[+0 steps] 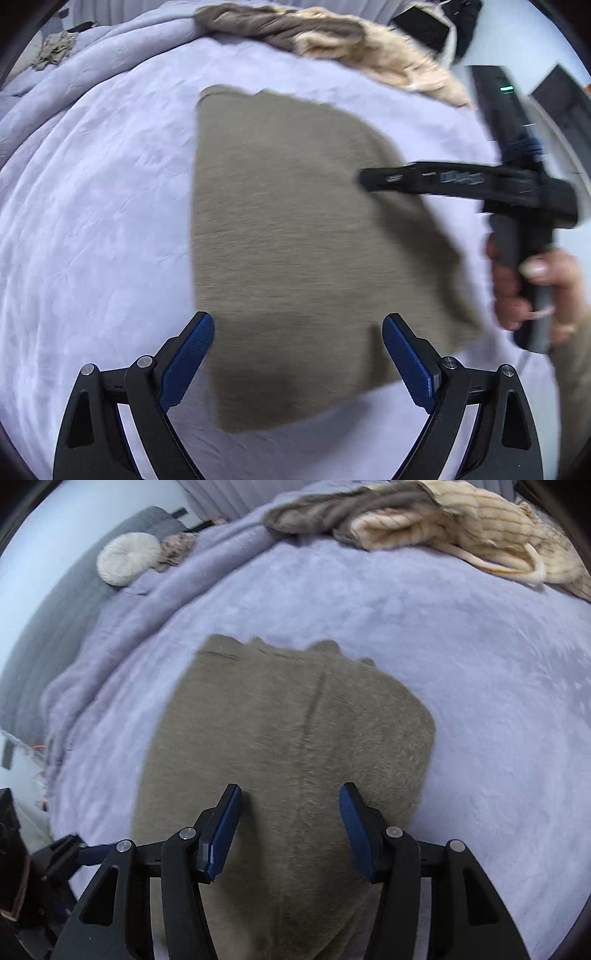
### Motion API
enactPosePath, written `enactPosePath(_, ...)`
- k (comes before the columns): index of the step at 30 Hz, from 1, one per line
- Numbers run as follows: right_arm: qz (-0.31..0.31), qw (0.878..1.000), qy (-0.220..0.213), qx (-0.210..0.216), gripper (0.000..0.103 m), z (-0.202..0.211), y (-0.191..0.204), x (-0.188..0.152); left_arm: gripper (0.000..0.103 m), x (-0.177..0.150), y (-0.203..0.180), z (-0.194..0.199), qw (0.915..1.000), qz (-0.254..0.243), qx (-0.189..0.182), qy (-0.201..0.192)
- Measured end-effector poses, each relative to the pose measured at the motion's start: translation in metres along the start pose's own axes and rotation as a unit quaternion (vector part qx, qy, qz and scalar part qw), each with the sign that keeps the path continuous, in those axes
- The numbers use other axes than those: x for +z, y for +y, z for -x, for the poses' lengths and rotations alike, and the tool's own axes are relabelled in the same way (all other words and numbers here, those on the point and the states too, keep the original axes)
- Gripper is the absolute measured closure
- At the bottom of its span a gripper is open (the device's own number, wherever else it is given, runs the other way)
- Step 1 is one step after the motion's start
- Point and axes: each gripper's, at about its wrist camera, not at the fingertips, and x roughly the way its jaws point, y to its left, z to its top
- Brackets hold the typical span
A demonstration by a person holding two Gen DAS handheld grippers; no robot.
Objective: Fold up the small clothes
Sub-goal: 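Withdraw both open tools and move them to the sweater's folded edge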
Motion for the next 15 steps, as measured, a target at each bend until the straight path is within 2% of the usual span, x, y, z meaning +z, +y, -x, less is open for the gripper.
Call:
enactPosePath(1, -0.010, 1.000, -0.009, 0.001, 0.051, 0.007, -0.001, -0.002, 0.010, -0.001, 0.003, -0.005, 0.9999, 0.001, 0.008, 0.009)
enactPosePath(2, -0.017, 1.000, -0.018, -0.005, 0.051, 0.015, -0.001, -0.004, 0.010, -0.003, 0.009, -0.005, 0.9997, 0.013, -0.010, 0.017)
enactPosePath(4, -0.009, 0.999, -0.046, -0.005, 0.048, 0.040, 0.006, -0.015, 0.010, -0.010, 0.021, 0.006, 0.9980, 0.042, -0.048, 0.005)
enactPosePath(8, 0.040, 0.996, -0.068, 0.049, 0.048, 0.075, 0.034, -0.048, 0.010, -0.011, 0.034, 0.021, 0.9958, 0.067, -0.059, -0.021)
enactPosePath(12, 0.066, 0.994, -0.061, 0.065, 0.048, 0.079, 0.056, -0.076, 0.010, -0.014, 0.019, 0.018, 0.9977, 0.048, -0.041, -0.023)
enactPosePath(14, 0.070, 0.994, -0.045, 0.067, 0.048, 0.071, 0.060, -0.088, 0.010, -0.014, 0.008, 0.013, 0.9992, 0.027, 0.002, -0.028)
enactPosePath(15, 0.068, 0.995, -0.034, 0.064, 0.048, 0.065, 0.059, -0.094, 0.010, -0.026, 0.006, 0.014, 0.9993, 0.022, 0.014, -0.027)
